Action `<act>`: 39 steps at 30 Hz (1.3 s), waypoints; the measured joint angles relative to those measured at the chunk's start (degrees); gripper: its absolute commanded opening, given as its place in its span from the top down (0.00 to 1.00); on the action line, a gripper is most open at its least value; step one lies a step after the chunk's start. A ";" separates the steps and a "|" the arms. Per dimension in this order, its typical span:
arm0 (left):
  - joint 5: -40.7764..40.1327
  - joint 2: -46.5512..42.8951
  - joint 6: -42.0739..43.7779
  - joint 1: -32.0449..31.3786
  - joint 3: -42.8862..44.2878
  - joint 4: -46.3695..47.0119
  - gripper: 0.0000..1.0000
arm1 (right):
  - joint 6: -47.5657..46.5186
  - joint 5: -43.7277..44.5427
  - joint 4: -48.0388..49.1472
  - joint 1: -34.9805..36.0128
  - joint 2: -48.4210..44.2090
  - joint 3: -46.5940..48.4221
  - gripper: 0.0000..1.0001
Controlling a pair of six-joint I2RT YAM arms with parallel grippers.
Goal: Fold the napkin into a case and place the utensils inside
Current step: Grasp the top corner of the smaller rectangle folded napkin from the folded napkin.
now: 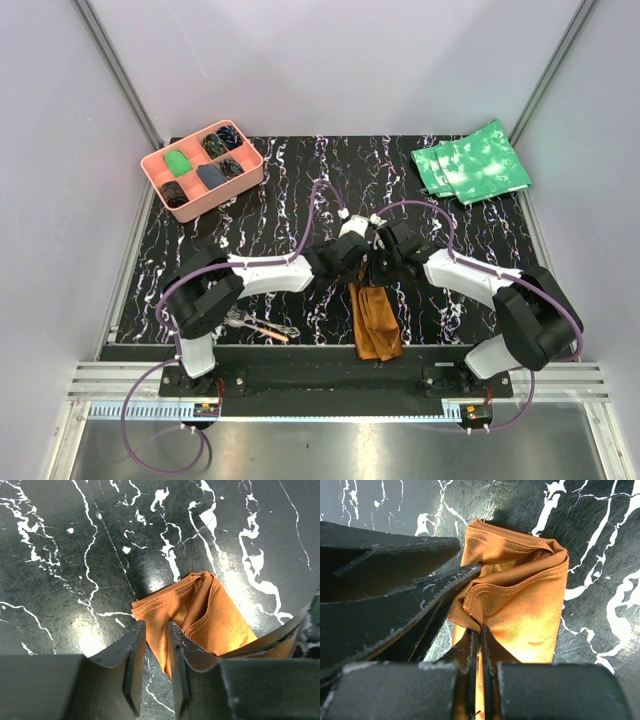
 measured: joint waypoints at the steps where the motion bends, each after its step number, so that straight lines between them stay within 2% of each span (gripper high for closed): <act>1: 0.15 0.00 0.00 0.00 -0.07 0.13 0.71 | 0.00 -0.07 0.00 0.00 0.00 0.00 1.00; 8: 1.95 0.00 -0.04 0.00 -0.98 1.14 0.74 | 0.26 -0.59 -0.24 0.00 0.37 0.02 1.00; 12: 2.78 0.00 -0.15 0.00 -0.98 1.40 0.90 | 0.59 -0.85 -0.59 0.00 0.59 0.04 1.00; 18: 2.69 0.00 0.00 0.17 -0.96 1.36 1.00 | 0.87 -1.11 -1.09 -0.35 0.59 0.59 1.00; 24: 2.99 0.00 0.00 1.55 -0.96 1.51 1.00 | 0.83 -1.16 -1.60 -1.16 1.73 3.10 1.00; 32: 3.85 -0.02 0.61 6.16 -0.96 2.03 1.00 | -0.31 -1.27 -3.82 -1.51 8.37 9.79 1.00; 39: 5.55 -0.28 0.63 6.93 -1.03 3.78 1.00 | -0.72 -2.84 -4.68 -1.51 13.57 12.70 1.00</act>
